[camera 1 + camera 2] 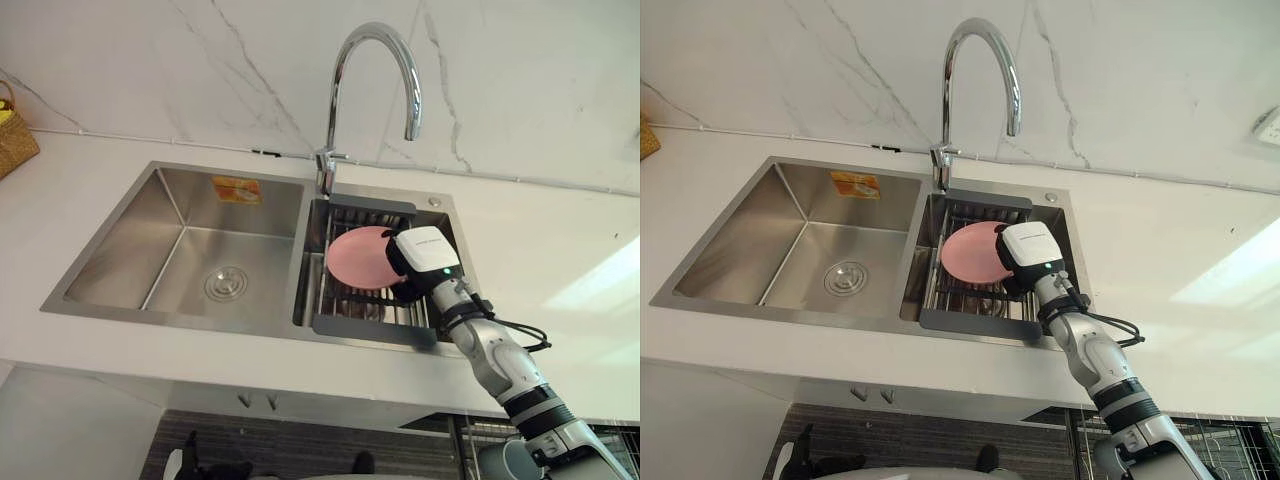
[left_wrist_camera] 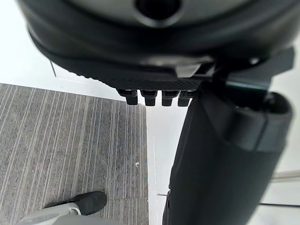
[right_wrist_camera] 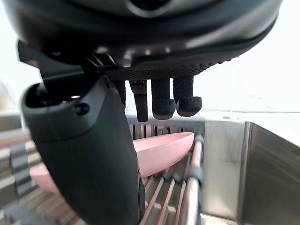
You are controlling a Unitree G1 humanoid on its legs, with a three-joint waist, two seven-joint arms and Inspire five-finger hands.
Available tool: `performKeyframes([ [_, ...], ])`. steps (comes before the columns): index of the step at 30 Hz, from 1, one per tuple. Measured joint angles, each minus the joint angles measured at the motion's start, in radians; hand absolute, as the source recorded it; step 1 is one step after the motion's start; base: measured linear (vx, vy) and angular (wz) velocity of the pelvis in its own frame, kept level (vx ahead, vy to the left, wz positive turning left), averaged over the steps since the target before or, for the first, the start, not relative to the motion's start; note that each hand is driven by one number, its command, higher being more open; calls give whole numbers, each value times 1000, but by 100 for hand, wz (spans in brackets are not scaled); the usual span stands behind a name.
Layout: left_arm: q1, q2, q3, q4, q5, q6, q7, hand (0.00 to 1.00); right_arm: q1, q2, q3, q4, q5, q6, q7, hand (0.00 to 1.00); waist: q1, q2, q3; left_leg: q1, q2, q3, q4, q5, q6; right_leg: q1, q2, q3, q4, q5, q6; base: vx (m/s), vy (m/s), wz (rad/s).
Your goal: Walk over to the sink, pick up the cup, carry it to the dishwasher, place the cup inside the dishwasher, then close the dishwasher door
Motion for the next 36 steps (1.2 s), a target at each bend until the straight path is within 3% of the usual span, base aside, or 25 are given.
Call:
performKeyframes([
  [15,10,-4,0,5,0,-9,2,100,21,-7,-25,-46,97,-25,-33,0,-1,19,11,-1,4,1,5,0,0,3,3,0,0,0,-1,0,0,0],
  [16,10,-4,0,5,0,-9,2,100,21,-7,-26,-49,99,-27,-20,100,-1,19,11,-1,3,1,5,0,0,3,3,0,0,0,-1,0,0,0],
  [22,10,-4,0,5,-1,-9,2,100,23,-7,-25,-55,107,-30,60,100,0,20,12,-1,3,1,6,0,0,3,3,0,0,0,-1,0,0,0],
  [36,10,-4,0,5,-2,-7,1,100,23,-7,-17,-55,94,-29,106,100,1,22,11,-1,4,1,8,0,0,3,2,-1,0,0,-1,0,0,0],
])
